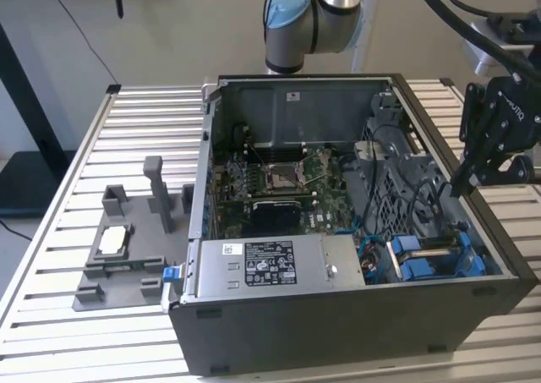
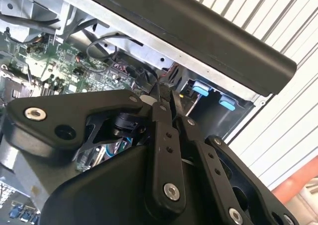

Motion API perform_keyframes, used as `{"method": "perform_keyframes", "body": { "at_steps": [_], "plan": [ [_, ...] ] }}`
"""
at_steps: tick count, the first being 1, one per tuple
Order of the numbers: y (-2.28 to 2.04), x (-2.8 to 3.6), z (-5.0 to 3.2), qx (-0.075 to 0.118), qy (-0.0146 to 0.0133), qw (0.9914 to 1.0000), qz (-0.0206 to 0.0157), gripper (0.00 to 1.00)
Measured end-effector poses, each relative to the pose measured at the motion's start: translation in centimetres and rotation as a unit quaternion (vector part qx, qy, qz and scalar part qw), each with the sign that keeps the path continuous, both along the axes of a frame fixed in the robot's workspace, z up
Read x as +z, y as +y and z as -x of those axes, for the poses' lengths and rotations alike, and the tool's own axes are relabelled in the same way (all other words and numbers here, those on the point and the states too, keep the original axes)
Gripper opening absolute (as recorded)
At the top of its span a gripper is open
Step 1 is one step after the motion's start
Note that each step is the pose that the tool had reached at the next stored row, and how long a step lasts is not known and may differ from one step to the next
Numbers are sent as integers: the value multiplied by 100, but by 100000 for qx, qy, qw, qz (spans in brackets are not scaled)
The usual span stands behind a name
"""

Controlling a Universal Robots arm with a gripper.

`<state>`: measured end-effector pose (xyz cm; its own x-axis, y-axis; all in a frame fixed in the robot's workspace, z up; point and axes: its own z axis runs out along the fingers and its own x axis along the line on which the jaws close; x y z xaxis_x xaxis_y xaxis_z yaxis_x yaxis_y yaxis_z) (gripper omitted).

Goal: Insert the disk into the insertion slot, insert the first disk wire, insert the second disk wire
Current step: 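Insert the second disk wire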

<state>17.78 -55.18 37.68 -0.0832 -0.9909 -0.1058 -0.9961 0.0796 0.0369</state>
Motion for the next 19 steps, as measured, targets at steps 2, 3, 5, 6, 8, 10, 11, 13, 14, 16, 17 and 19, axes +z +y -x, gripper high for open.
{"method": "perform_keyframes", "body": {
  "at_steps": [2, 3, 5, 6, 8, 10, 11, 13, 14, 16, 17, 19],
  "plan": [
    [22, 6, 21, -4, 2, 100000, 90, 16],
    [34, 11, 29, -4, 1, 100000, 234, 16],
    [60, 24, 45, 14, 1, 99998, 552, 16],
    [72, 31, 52, 17, 1, 99998, 690, 16],
    [96, 45, 70, 42, 2, 99995, 983, 16],
    [119, 53, 92, 89, 2, 99989, 1486, 16],
    [132, 56, 104, 140, 2, 99983, 1819, 16],
    [160, 63, 126, 271, 15, 99970, 2431, 16],
    [173, 68, 137, 338, 23, 99964, 2680, 16],
    [200, 78, 157, 439, 39, 99952, 3065, 16],
    [210, 84, 167, 476, 46, 99946, 3253, 16],
    [227, 97, 189, 582, 61, 99930, 3693, 16]
  ]
}}
